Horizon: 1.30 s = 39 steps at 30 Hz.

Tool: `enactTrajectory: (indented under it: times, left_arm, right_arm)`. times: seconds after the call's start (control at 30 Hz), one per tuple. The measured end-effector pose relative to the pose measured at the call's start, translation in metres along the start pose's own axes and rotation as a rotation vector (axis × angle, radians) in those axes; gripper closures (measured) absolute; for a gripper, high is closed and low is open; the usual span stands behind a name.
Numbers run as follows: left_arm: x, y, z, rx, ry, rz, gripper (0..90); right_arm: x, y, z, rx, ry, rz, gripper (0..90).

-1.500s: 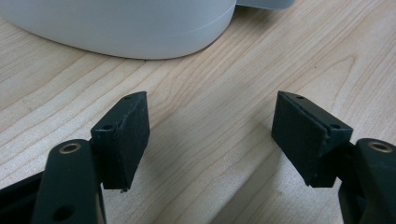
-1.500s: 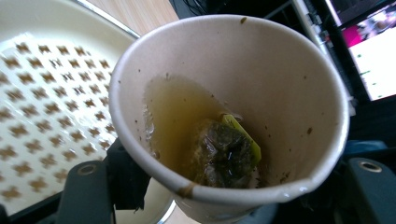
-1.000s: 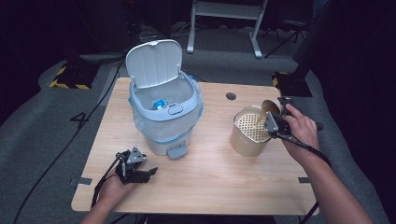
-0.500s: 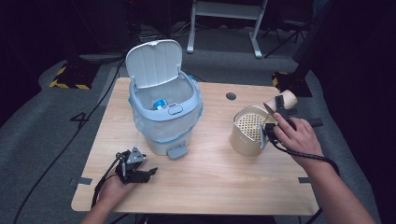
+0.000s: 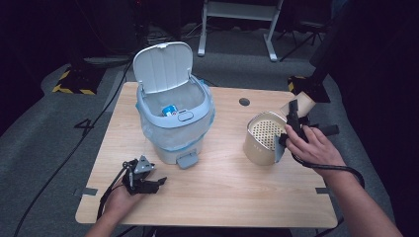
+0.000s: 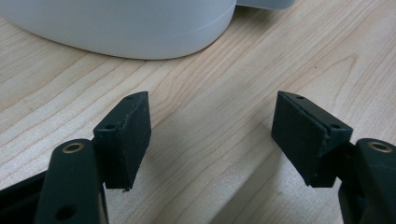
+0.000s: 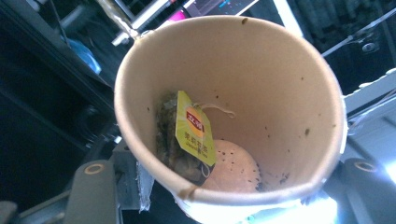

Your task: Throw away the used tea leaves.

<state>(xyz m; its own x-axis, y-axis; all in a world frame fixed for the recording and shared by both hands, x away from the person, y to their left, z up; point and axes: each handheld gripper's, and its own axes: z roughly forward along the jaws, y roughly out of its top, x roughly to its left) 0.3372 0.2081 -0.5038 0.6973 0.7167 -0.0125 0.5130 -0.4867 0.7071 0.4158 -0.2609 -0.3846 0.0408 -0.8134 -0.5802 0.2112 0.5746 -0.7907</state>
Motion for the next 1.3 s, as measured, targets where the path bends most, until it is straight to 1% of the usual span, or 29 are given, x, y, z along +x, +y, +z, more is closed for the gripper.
enactTrajectory:
  times: [0.07, 0.17, 0.2, 0.23, 0.27, 0.3, 0.4, 0.5, 0.53, 0.57, 0.63, 0.67, 0.7, 0.73, 0.77, 0.8, 0.83, 0.87, 0.9, 0.93, 0.97, 1.0, 1.03, 1.07, 1.1, 1.13, 1.23, 1.27, 1.3]
  left_arm:
    - [0.0, 0.0, 0.0, 0.0, 0.0, 0.0, 28.7]
    - [0.0, 0.0, 0.0, 0.0, 0.0, 0.0, 28.7]
    - [0.0, 0.0, 0.0, 0.0, 0.0, 0.0, 28.7]
    - [0.0, 0.0, 0.0, 0.0, 0.0, 0.0, 28.7]
    - [0.0, 0.0, 0.0, 0.0, 0.0, 0.0, 28.7]
    - [0.0, 0.0, 0.0, 0.0, 0.0, 0.0, 28.7]
    - [0.0, 0.0, 0.0, 0.0, 0.0, 0.0, 28.7]
    - [0.0, 0.0, 0.0, 0.0, 0.0, 0.0, 28.7]
    - [0.0, 0.0, 0.0, 0.0, -0.001, 0.0, 28.7]
    - [0.0, 0.0, 0.0, 0.0, -0.004, -0.006, 28.7]
    - [0.0, 0.0, 0.0, 0.0, -0.004, -0.006, 28.7]
    - [0.0, 0.0, 0.0, 0.0, -0.002, -0.002, 28.7]
    - [0.0, 0.0, 0.0, 0.0, -0.002, -0.002, 28.7]
    - [0.0, 0.0, 0.0, 0.0, 0.0, -0.002, 28.7]
    - [0.0, 0.0, 0.0, 0.001, 0.002, -0.003, 28.7]
    - [-0.001, 0.0, 0.0, 0.0, 0.003, -0.005, 28.7]
    - [0.0, 0.0, 0.0, 0.001, 0.004, -0.005, 28.7]
    - [0.0, 0.0, 0.0, 0.001, 0.003, -0.006, 28.7]
    - [-0.001, 0.0, 0.0, 0.001, 0.004, -0.006, 28.7]
    - [0.0, 0.0, 0.0, 0.001, 0.004, -0.005, 28.7]
    - [0.0, 0.0, 0.0, 0.001, 0.004, -0.005, 28.7]
    - [0.0, 0.0, 0.0, 0.001, 0.003, -0.005, 28.7]
    - [0.0, 0.0, 0.0, 0.001, 0.004, -0.005, 28.7]
    - [0.0, 0.0, 0.0, 0.001, 0.004, -0.005, 28.7]
    - [0.0, 0.0, 0.0, 0.001, 0.004, -0.005, 28.7]
    - [0.0, 0.0, 0.0, 0.001, 0.004, -0.005, 28.7]
    - [-0.001, 0.0, 0.0, 0.001, 0.004, -0.005, 28.7]
    - [0.0, 0.0, 0.0, 0.002, 0.004, -0.004, 28.7]
    - [-0.001, 0.0, 0.0, 0.001, 0.004, -0.006, 28.7]
  right_arm:
    - [-0.002, 0.001, -0.001, 0.0, -0.018, -0.042, 35.5]
    - [-0.003, 0.001, -0.001, 0.0, -0.029, -0.056, 35.5]
    - [-0.004, 0.002, -0.002, -0.005, -0.041, -0.088, 35.5]
    - [-0.004, 0.002, -0.002, -0.005, -0.041, -0.088, 35.5]
    - [-0.005, 0.004, -0.003, -0.019, -0.052, -0.114, 35.5]
    - [-0.005, 0.004, -0.003, -0.019, -0.052, -0.114, 35.5]
    - [-0.007, 0.01, -0.002, -0.026, -0.05, -0.161, 35.5]
    - [-0.01, 0.01, -0.002, -0.017, -0.06, -0.168, 35.5]
    - [-0.012, 0.009, -0.003, -0.014, -0.068, -0.18, 35.5]
    - [-0.013, 0.008, -0.002, -0.011, -0.065, -0.182, 35.5]
    - [-0.015, 0.005, 0.001, 0.013, -0.063, -0.172, 35.5]
    - [-0.014, 0.007, 0.002, 0.011, -0.09, -0.181, 35.5]
    - [-0.014, 0.01, 0.0, -0.008, -0.086, -0.215, 35.6]
    - [-0.015, 0.01, -0.001, -0.003, -0.062, -0.231, 35.7]
    - [-0.016, 0.01, -0.001, 0.028, -0.062, -0.218, 35.9]
    - [-0.016, 0.013, -0.001, -0.003, -0.102, -0.251, 35.9]
    - [-0.016, 0.014, -0.002, -0.012, -0.093, -0.244, 35.9]
    - [-0.02, 0.012, -0.001, 0.023, -0.05, -0.244, 36.0]
    - [-0.021, 0.013, 0.001, 0.012, -0.083, -0.263, 36.0]
    - [-0.018, 0.015, 0.001, -0.013, -0.112, -0.271, 36.0]
    - [-0.018, 0.015, 0.001, -0.013, -0.112, -0.271, 36.0]
    - [-0.019, 0.018, -0.004, -0.007, -0.079, -0.3, 36.0]
    - [-0.019, 0.018, -0.004, -0.007, -0.079, -0.3, 36.0]
    - [-0.02, 0.018, -0.005, -0.001, -0.09, -0.279, 36.0]
    - [-0.021, 0.019, -0.004, -0.007, -0.098, -0.282, 36.0]
    - [-0.02, 0.02, -0.004, -0.002, -0.093, -0.28, 36.0]
    - [-0.019, 0.021, -0.004, -0.011, -0.08, -0.279, 36.0]
    - [-0.02, 0.02, -0.003, -0.009, -0.061, -0.259, 35.9]
    - [-0.019, 0.019, -0.003, 0.0, -0.064, -0.219, 35.9]
